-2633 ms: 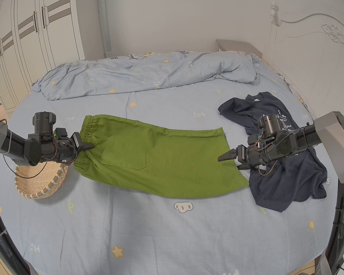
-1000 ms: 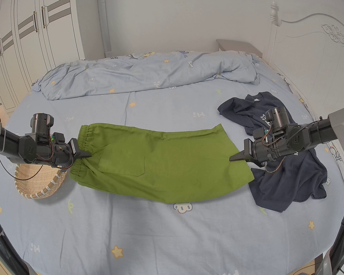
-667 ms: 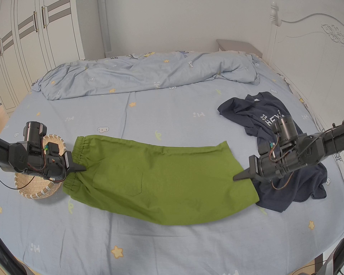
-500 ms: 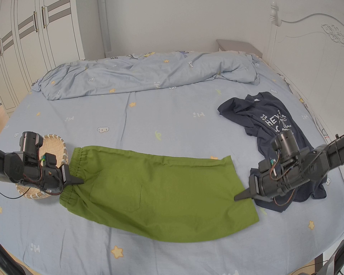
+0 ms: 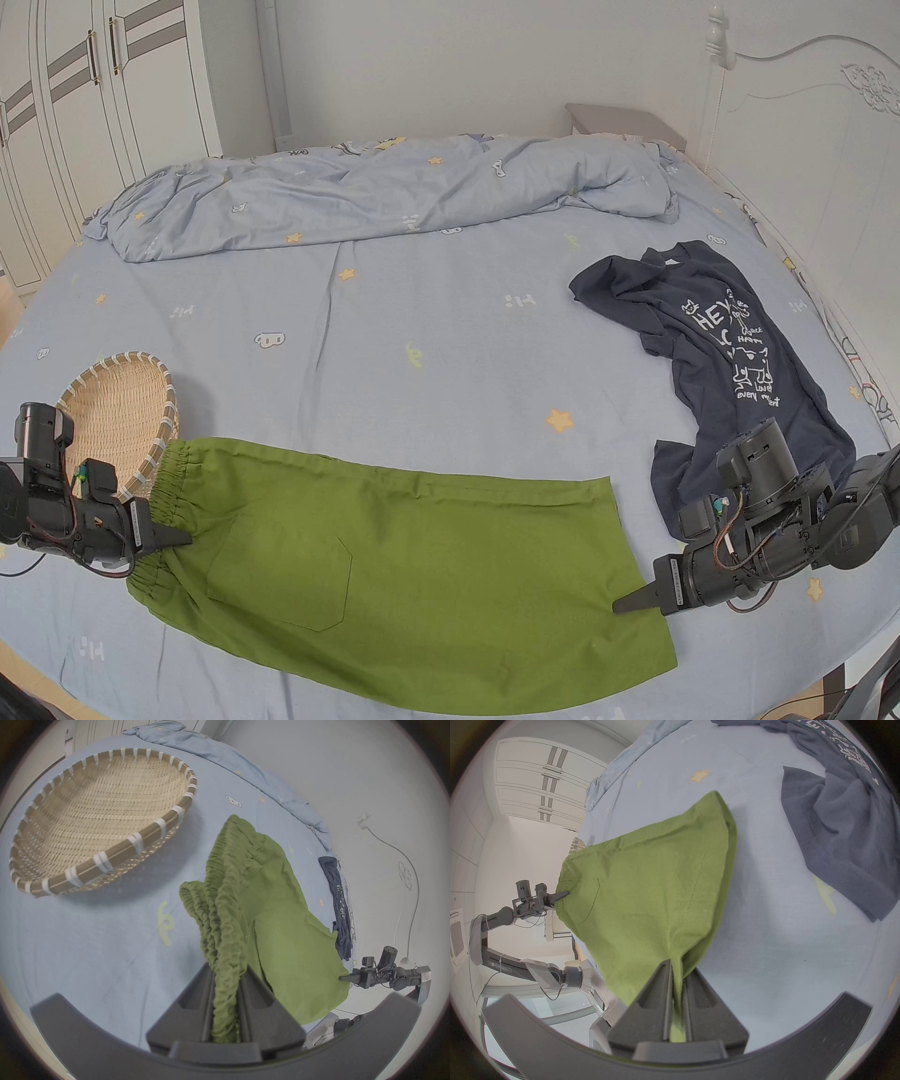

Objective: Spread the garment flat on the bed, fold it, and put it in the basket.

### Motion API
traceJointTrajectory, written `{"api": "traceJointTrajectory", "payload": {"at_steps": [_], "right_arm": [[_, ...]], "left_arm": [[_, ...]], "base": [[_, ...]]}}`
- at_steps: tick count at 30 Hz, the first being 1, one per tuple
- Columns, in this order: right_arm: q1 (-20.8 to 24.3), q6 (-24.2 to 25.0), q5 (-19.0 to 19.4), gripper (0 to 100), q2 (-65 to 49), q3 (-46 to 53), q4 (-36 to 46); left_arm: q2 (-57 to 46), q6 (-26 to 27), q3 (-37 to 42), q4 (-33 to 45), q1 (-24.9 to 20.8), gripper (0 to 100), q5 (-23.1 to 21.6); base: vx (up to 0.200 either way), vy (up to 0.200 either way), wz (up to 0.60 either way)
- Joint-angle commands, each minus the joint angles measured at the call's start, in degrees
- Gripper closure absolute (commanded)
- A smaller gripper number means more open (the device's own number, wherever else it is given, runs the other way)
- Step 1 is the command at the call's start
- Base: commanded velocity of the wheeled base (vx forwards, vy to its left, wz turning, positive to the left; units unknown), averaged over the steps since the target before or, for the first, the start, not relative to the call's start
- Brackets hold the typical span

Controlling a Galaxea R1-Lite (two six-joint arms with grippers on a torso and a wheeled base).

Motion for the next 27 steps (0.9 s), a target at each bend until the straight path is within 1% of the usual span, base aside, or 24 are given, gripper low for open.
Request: {"api": "traceJointTrajectory", "payload": {"at_steps": [1,4,5,8,9,20,21,27], "right_arm": [[-0.3,0.1,0.0,100,-1.1,0.7,-0.1],[-0.5,0.1,0.0,100,-0.9,1.4,-0.2],[-0.4,0.1,0.0,100,-0.8,1.7,-0.3],[-0.4,0.1,0.0,100,-0.8,1.7,-0.3],[0.1,0.1,0.1,100,-0.2,1.9,-0.9],[1.4,-0.7,0.1,100,1.3,2.8,-1.1],[1.5,-0.5,0.1,0,1.9,2.7,-1.2],[1.5,-0.7,-0.1,0,1.8,2.6,-1.2]], "left_arm": [[-2.1,0.3,0.8,-0.1,2.6,100,0.0],[-2.1,0.9,0.9,0.0,3.9,100,0.0],[-1.8,1.9,1.4,0.1,4.8,100,0.0],[-1.8,1.9,1.4,0.1,4.8,100,0.0],[-1.2,3.8,2.6,0.0,5.5,100,-0.1],[-1.1,4.1,3.1,-0.1,4.6,100,-0.3],[-1.0,4.1,3.1,-0.1,4.5,100,-0.4],[-1.8,4.1,3.1,-0.1,4.0,100,-0.4]], "base": [[0.000,0.000,0.00],[0.000,0.000,0.00],[0.000,0.000,0.00],[0.000,0.000,0.00],[0.000,0.000,0.00],[0.000,0.000,0.00],[0.000,0.000,0.00],[0.000,0.000,0.00]]}}
